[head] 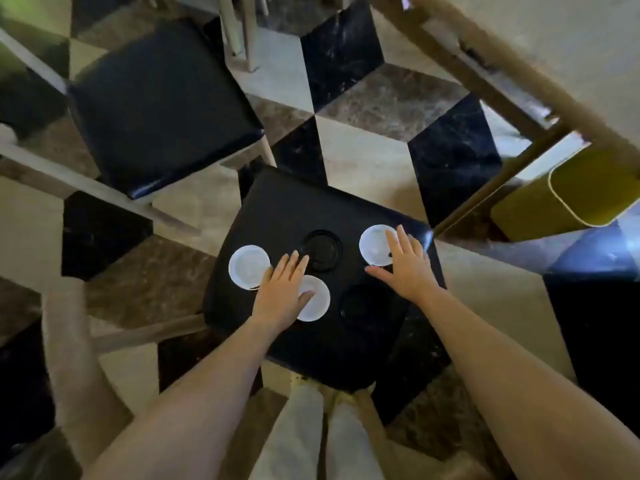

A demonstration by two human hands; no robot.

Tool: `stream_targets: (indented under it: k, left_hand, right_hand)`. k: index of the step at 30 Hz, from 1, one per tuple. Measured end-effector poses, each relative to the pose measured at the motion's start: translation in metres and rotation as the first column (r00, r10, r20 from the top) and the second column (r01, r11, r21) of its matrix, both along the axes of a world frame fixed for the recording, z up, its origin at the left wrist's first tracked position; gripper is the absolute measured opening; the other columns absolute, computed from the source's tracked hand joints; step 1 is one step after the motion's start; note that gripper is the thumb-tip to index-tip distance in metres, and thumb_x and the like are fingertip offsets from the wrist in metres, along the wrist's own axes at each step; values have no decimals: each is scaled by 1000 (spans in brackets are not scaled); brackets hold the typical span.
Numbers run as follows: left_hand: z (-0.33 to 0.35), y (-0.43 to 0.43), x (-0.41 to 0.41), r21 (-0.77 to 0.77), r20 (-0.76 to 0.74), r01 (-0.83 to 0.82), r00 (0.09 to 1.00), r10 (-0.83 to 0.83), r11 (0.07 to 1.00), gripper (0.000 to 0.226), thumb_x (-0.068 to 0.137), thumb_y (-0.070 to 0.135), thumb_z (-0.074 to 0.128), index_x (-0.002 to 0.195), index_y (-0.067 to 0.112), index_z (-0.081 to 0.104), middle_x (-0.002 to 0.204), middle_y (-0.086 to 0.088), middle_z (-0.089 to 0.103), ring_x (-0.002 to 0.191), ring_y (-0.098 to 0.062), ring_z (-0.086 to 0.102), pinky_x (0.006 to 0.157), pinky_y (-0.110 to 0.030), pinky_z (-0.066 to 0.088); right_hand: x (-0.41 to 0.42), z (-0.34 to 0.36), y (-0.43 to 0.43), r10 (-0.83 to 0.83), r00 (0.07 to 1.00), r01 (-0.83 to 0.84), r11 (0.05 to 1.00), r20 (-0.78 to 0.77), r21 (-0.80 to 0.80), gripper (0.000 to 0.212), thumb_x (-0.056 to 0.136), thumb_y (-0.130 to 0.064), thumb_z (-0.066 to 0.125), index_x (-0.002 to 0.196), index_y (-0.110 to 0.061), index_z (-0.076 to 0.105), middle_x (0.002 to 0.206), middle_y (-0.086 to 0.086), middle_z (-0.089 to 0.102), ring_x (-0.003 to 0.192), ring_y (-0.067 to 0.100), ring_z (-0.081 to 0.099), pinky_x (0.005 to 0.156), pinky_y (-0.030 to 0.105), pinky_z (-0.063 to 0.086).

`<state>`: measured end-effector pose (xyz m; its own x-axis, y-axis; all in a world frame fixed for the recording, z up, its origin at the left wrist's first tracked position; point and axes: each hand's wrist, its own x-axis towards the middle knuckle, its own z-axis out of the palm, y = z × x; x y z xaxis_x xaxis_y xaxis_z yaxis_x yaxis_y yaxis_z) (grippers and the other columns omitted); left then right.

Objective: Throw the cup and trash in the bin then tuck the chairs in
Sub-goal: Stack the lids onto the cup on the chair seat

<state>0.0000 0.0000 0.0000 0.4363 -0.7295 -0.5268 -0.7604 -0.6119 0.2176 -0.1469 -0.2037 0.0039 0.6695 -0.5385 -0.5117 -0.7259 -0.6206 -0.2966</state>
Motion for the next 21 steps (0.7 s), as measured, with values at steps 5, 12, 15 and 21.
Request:
stream_targets:
  k: [5, 12, 15, 21]
  left_hand:
    - [-54, 19, -21, 22, 39, -87, 995, 86, 996, 66, 101, 39, 34, 152, 15, 0, 162, -7, 1, 150, -22, 0, 121, -38, 7]
    - [-76, 21, -36, -147, 73, -270, 957, 282, 952, 57, 96, 21, 50, 148, 14, 27, 146, -8, 41, 134, -23, 39, 108, -34, 36]
    - [-72, 11, -37, -177, -43, -457, 888, 457, 872, 51, 95, 18, 52, 142, 16, 36, 135, -8, 46, 123, -24, 45, 97, -36, 45]
    - [-65, 7, -32, -115, -303, -639, 751, 586, 760, 39, 91, 17, 60, 129, 15, 49, 128, -8, 44, 104, -19, 51, 88, -27, 41]
  right_hand:
    - [-3, -63, -1, -55, 998, 58, 995, 37, -84, 83, 92, -57, 39, 151, -14, 1, 161, 10, -4, 147, 33, 2, 118, 46, 6]
    - [-3, -95, 7, -162, 955, 180, 982, 247, -51, 65, 96, -34, 50, 147, -5, 25, 160, 8, 0, 144, 30, 12, 115, 41, 23]
    - [-2, -94, 7, -200, 937, 221, 974, 285, -41, 66, 91, -34, 59, 144, -6, 31, 158, 8, 11, 140, 30, 18, 110, 38, 30]
    - [-5, -83, 10, -331, 853, 325, 942, 404, 85, 41, 92, -10, 55, 131, -8, 45, 137, 9, 40, 123, 24, 42, 98, 29, 41]
